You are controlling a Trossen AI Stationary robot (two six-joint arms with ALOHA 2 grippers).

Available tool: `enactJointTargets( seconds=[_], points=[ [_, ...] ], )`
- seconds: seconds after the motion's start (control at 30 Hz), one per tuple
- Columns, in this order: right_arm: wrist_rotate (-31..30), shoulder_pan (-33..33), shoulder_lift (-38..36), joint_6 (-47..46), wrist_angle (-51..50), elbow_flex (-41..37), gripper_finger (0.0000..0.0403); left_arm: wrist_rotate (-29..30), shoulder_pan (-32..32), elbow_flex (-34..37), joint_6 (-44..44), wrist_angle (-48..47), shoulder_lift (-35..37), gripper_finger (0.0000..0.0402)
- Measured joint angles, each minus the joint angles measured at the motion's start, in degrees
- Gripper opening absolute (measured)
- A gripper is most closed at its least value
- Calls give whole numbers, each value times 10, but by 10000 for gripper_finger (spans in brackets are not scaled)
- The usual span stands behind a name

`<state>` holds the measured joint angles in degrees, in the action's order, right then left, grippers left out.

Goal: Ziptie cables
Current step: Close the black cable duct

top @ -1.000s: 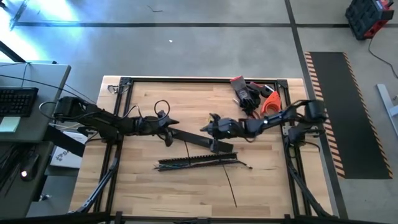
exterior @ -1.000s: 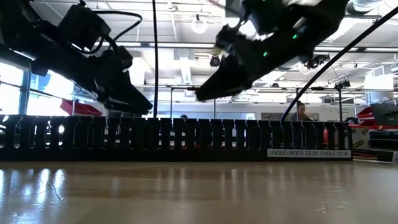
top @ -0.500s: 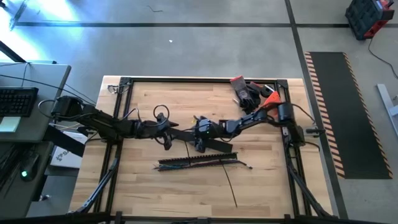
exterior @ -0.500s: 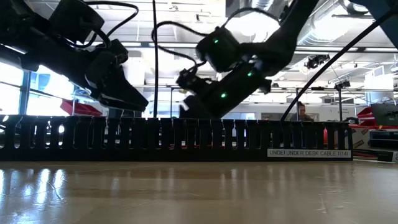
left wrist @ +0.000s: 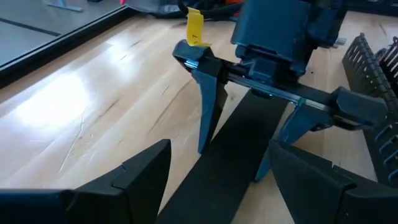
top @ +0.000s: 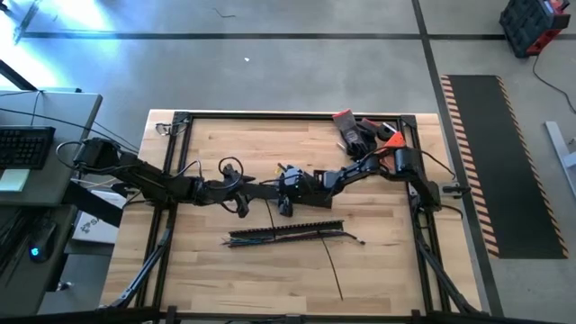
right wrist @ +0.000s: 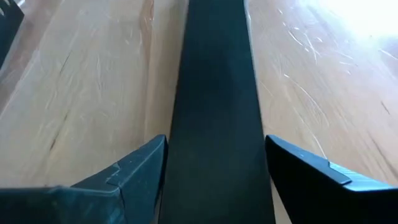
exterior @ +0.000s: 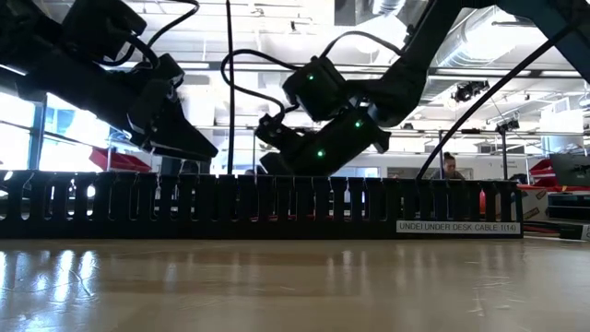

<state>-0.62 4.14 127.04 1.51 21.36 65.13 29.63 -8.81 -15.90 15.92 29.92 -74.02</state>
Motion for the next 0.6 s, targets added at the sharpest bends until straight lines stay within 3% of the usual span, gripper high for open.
enactJointTargets(
  seconds=[0.27,0.6],
  points=[
    [-2,4,-23,32,13,-4,259,12,0,0,5,0,0,252],
    [51,18,10,20,10,-2,257,9,0,0,15,8,0,252]
  ],
)
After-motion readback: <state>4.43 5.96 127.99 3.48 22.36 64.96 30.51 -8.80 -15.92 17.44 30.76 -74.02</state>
